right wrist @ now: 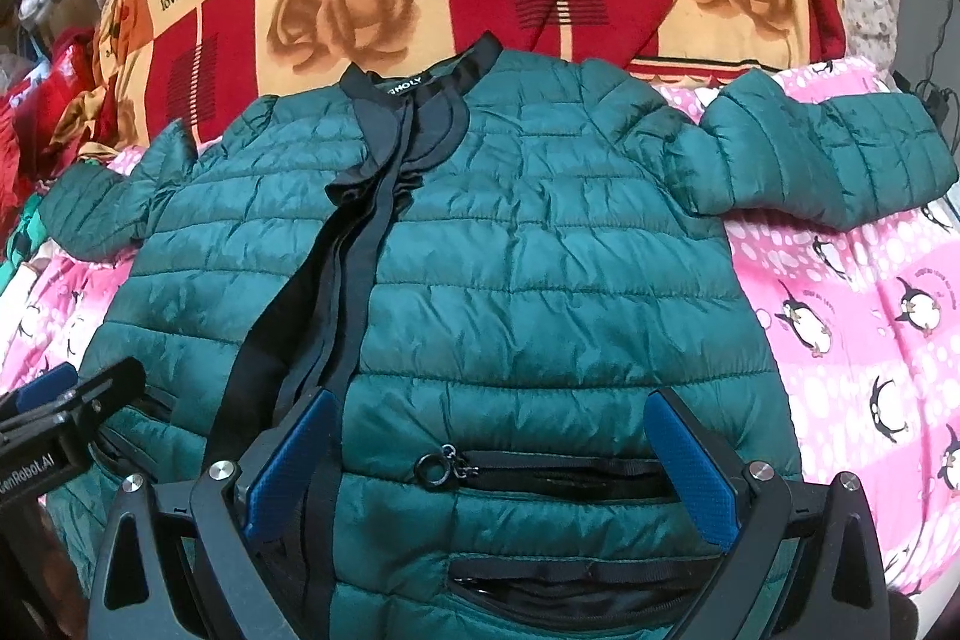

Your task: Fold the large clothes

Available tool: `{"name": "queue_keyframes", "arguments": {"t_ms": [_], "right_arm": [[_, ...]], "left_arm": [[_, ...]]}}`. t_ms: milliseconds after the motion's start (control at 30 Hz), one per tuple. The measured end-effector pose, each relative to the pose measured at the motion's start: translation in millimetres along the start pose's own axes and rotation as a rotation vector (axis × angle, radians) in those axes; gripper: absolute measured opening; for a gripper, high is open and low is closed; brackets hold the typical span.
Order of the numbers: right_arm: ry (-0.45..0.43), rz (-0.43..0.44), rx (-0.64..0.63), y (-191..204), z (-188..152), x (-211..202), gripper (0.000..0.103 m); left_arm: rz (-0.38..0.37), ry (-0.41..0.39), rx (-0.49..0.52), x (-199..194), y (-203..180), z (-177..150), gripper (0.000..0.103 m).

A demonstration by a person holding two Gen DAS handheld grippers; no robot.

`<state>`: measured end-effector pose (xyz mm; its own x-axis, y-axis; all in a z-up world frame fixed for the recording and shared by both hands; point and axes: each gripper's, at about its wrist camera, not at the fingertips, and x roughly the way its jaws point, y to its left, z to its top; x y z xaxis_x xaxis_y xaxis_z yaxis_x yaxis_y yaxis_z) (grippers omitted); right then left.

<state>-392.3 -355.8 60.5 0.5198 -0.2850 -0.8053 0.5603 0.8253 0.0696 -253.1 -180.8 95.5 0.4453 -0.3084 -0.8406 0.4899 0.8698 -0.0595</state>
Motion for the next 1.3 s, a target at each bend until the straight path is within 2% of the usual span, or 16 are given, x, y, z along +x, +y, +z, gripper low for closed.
{"name": "queue_keyframes", "arguments": {"t_ms": [733, 1300], "right_arm": [[0.006, 0.005, 0.005, 1.6, 20.6, 2.1, 0.103], [0.001, 0.003, -0.01, 1.0, 55.2, 4.0, 0.103]], "left_arm": [[0.017, -0.053, -0.013, -11.7, 5.4, 35.8, 0.103], [0.004, -0.085, -0.025, -16.6, 12.4, 68.9, 0.103]]}}
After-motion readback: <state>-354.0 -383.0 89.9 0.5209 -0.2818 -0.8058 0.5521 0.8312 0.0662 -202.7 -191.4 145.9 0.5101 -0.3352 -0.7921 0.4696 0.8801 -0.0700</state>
